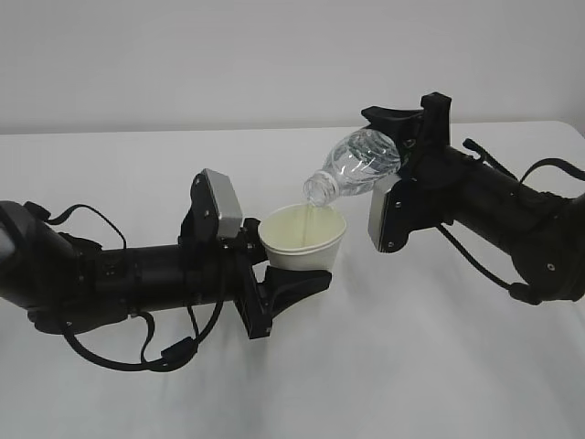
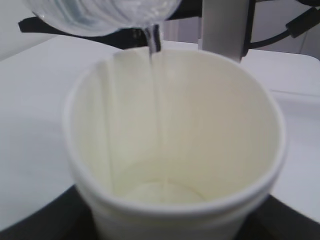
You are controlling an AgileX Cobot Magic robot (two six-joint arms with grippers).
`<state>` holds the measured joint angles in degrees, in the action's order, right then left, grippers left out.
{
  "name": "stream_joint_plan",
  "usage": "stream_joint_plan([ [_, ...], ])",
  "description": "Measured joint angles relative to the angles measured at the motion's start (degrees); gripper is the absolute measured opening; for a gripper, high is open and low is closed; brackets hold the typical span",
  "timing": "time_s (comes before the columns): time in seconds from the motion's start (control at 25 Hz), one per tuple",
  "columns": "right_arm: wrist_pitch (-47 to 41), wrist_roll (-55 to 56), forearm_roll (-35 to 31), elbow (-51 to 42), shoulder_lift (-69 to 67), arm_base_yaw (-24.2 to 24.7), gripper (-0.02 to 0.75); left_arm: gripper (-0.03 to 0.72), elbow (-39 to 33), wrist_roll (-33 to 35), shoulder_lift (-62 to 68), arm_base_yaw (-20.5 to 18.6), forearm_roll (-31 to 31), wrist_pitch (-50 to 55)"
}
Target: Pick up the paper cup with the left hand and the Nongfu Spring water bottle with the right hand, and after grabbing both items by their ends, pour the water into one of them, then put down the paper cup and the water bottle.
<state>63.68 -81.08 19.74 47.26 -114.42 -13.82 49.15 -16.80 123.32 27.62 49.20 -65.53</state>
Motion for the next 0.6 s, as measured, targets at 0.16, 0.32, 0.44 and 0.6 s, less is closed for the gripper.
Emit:
stream_joint_plan([
  [0.16, 0.0, -0.1, 0.0, 0.0, 0.0, 0.0, 0.473, 0.435, 0.0, 0.0, 0.0, 0.0, 0.0, 0.0],
  [0.32, 0.0, -0.1, 0.0, 0.0, 0.0, 0.0, 0.473, 0.435, 0.0, 0.0, 0.0, 0.0, 0.0, 0.0],
  [0.44, 0.0, -0.1, 0.0, 0.0, 0.0, 0.0, 0.473, 0.433, 0.0, 0.0, 0.0, 0.0, 0.0, 0.0],
  [0.6, 0.0, -0.1, 0.0, 0.0, 0.0, 0.0, 0.473, 0.432, 0.0, 0.0, 0.0, 0.0, 0.0, 0.0],
])
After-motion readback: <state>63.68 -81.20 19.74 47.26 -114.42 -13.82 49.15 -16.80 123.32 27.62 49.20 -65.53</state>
